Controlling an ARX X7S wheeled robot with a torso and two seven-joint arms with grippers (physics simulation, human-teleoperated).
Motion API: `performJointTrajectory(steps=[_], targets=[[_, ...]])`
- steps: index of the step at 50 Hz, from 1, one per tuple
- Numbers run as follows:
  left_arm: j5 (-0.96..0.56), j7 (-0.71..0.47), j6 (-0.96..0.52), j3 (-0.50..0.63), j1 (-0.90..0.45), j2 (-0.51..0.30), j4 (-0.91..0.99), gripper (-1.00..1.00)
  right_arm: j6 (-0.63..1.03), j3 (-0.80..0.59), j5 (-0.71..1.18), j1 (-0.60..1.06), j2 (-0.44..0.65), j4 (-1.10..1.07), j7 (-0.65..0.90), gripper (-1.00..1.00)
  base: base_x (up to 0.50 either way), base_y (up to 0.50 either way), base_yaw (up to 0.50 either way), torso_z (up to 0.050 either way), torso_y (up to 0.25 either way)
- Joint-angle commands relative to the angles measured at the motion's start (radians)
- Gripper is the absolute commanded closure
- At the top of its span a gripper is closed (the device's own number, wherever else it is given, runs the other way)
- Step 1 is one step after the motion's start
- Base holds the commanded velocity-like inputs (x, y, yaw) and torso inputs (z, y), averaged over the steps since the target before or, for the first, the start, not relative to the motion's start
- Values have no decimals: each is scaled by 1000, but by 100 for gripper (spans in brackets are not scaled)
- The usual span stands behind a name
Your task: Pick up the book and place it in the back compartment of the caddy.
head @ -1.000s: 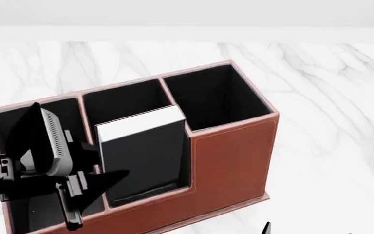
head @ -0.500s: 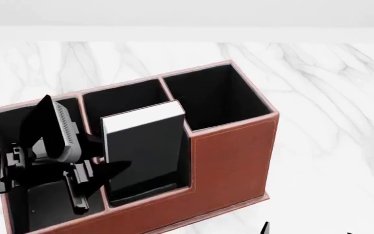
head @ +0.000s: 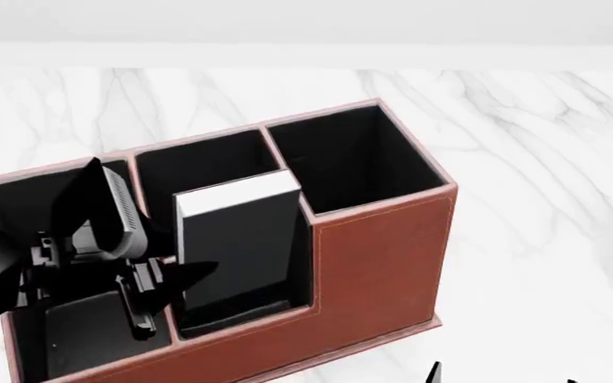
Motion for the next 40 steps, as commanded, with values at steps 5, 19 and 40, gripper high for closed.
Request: performJointTrajectory(steps=[5,19,40], targets=[[-9,90,67,-81,2,118,-233,100,-1,-3,-2,3,0,6,3,-100,0,0,0,0,2],[34,119,90,-121,12,167,-322,100,-3,-5,-2,4,3,7,5,-100,0,0,0,1,1],[404,143,28,-522,60,196,-323,100,-4,-8,-1,6,5,8,9,-100,0,0,-1,0,1]])
